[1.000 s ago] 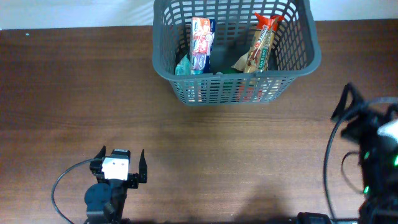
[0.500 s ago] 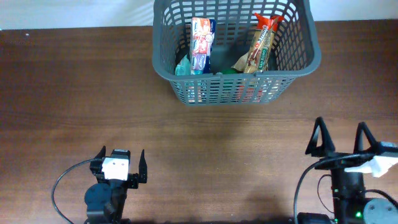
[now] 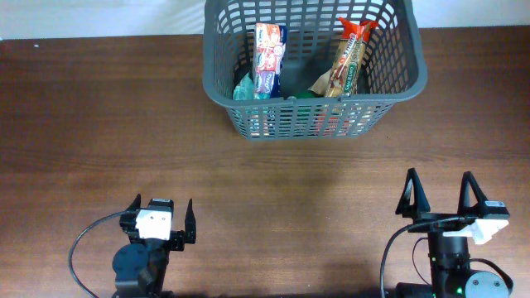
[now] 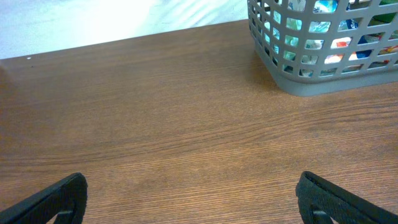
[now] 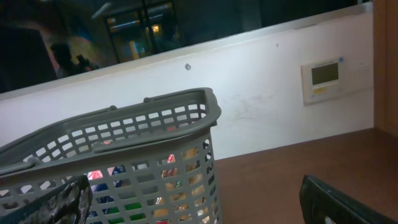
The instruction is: Pack container
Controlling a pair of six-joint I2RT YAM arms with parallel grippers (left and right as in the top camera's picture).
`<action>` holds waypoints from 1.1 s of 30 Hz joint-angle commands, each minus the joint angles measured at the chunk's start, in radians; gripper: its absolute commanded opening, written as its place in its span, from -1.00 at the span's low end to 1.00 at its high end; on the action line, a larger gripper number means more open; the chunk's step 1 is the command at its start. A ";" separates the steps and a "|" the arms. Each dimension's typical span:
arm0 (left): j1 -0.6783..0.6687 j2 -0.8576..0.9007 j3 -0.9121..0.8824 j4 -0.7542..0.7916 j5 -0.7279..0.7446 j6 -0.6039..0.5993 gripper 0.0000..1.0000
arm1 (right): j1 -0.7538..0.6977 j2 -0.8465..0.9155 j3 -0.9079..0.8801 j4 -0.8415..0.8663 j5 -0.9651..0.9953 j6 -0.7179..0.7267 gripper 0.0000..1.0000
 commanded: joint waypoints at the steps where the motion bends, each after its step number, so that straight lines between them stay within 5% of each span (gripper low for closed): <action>1: 0.006 -0.008 -0.006 0.000 -0.007 0.016 0.99 | 0.020 -0.013 -0.009 0.008 -0.018 -0.008 0.98; 10: 0.006 -0.008 -0.006 0.000 -0.007 0.016 0.98 | 0.023 -0.013 -0.061 0.116 -0.055 -0.129 0.98; 33: 0.006 -0.008 -0.006 0.000 -0.007 0.016 0.99 | 0.023 -0.013 -0.297 0.262 -0.091 -0.131 0.98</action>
